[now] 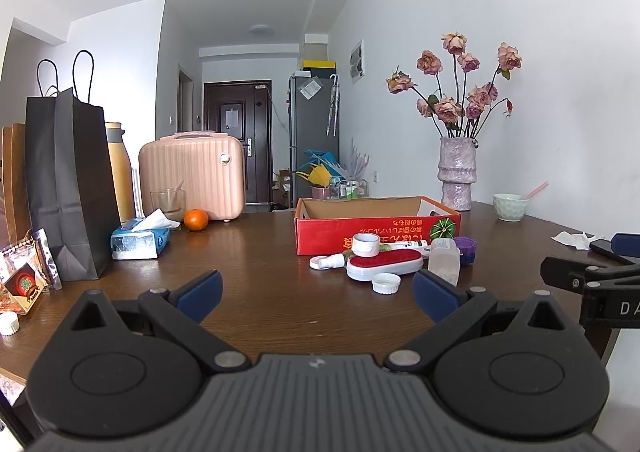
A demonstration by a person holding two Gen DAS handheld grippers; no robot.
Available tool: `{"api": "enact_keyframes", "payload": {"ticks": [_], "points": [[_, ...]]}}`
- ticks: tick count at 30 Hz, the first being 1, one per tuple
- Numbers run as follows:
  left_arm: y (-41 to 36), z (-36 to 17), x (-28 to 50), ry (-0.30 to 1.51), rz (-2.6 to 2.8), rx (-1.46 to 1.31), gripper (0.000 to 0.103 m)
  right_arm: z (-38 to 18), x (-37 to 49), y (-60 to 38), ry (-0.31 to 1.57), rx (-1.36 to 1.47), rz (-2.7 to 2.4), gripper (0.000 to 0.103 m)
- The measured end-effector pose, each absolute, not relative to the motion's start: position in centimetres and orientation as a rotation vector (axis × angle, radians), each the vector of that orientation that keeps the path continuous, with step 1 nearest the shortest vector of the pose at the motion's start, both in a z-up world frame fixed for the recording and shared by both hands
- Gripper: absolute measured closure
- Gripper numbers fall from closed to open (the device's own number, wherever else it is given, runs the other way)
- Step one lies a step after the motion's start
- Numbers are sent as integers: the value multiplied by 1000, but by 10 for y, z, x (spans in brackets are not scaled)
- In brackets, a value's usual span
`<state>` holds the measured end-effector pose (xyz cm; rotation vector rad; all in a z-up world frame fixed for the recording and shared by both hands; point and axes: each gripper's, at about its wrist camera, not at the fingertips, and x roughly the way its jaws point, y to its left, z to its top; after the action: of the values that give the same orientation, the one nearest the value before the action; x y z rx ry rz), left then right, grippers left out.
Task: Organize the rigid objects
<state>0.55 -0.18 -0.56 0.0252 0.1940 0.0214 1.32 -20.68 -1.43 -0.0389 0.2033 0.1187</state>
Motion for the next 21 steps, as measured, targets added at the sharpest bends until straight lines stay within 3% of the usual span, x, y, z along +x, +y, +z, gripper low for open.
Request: {"api": "enact_keyframes", "payload": {"ticks": [21], "points": [[-2, -6, 6, 200, 17, 31, 0, -15, 15, -208, 207, -37, 119, 0]]}}
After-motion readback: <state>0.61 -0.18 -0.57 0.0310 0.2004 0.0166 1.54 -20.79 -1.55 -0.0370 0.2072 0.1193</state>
